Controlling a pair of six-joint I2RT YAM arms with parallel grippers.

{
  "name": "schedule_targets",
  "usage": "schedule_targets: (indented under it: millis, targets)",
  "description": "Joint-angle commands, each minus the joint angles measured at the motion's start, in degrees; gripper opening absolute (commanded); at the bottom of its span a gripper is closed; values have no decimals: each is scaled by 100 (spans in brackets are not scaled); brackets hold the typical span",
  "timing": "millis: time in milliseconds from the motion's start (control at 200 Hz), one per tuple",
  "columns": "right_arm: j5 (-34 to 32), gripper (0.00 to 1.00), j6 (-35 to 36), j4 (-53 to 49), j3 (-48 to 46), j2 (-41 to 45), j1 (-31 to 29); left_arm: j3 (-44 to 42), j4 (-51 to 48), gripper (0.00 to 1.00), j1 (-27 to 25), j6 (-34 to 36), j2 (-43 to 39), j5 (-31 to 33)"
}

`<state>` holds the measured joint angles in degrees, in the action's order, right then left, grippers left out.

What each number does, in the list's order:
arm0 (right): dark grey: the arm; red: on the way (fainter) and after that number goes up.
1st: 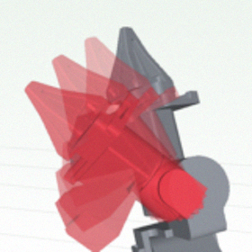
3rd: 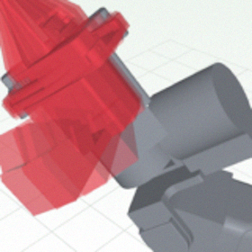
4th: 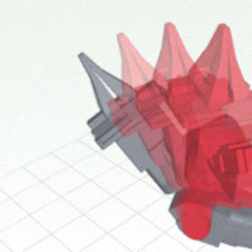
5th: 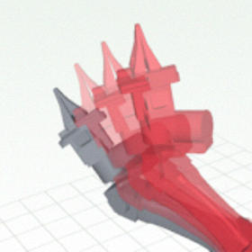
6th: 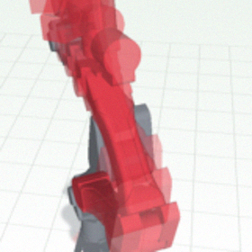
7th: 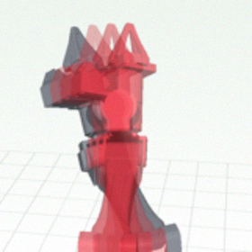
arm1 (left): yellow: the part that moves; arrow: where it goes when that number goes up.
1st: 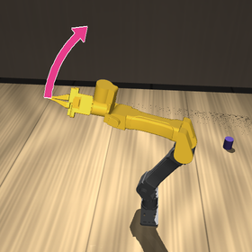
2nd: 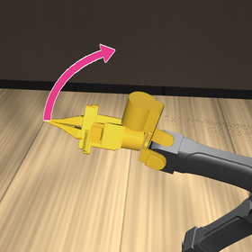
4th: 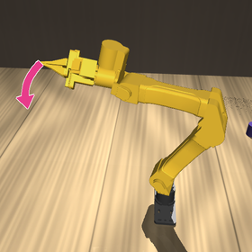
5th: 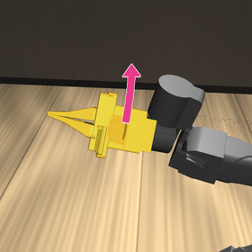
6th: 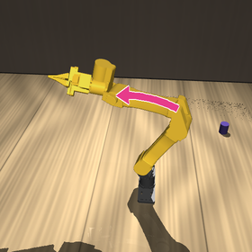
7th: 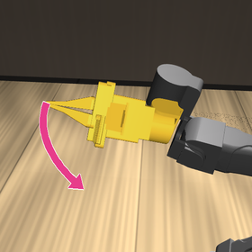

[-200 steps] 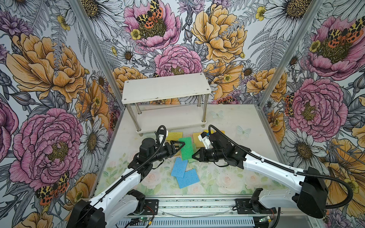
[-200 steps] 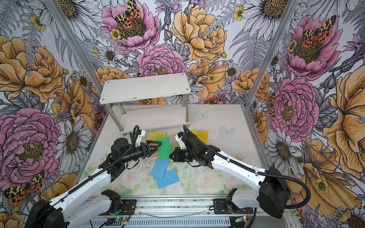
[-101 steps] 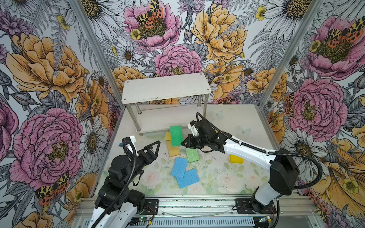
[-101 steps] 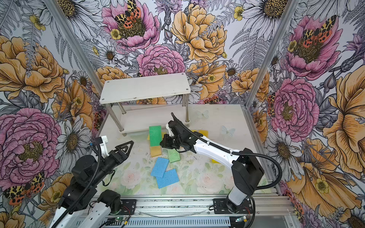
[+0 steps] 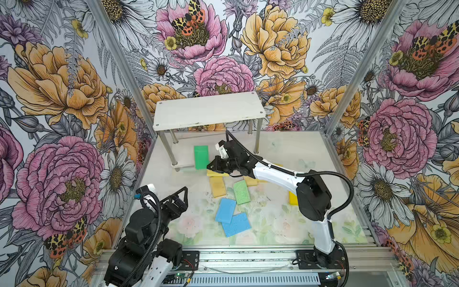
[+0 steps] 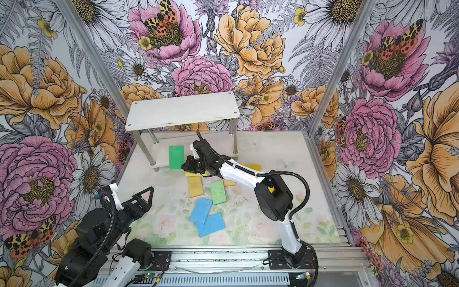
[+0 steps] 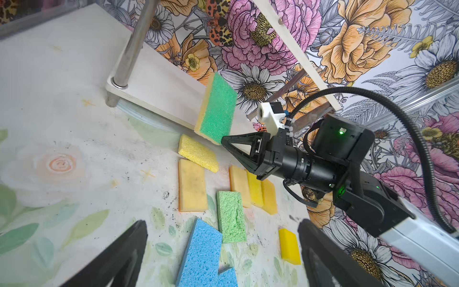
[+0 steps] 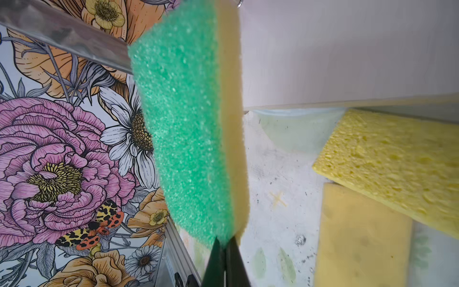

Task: Place and organize the cleaning sponges onto the shelf
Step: 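Carry the green sponge toward the lower shelf tier while the left arm withdraws, then lower the green sponge onto the lower shelf tier and open the right gripper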

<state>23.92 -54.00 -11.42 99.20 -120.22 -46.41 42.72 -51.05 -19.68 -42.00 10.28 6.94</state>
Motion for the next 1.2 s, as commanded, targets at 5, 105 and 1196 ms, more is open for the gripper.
schedule_targets:
  millis: [5,105,1196]
  targets:
    - [91,0,-17,186,607,-396,8,96,-249,99,31,158,-66,213]
    - [156,0,-27,181,1030,-754,16,97,-257,99,8,173,-24,212]
    - [335,0,-455,-506,4376,-3474,-160,67,-1054,99,-1746,-862,-976,2658]
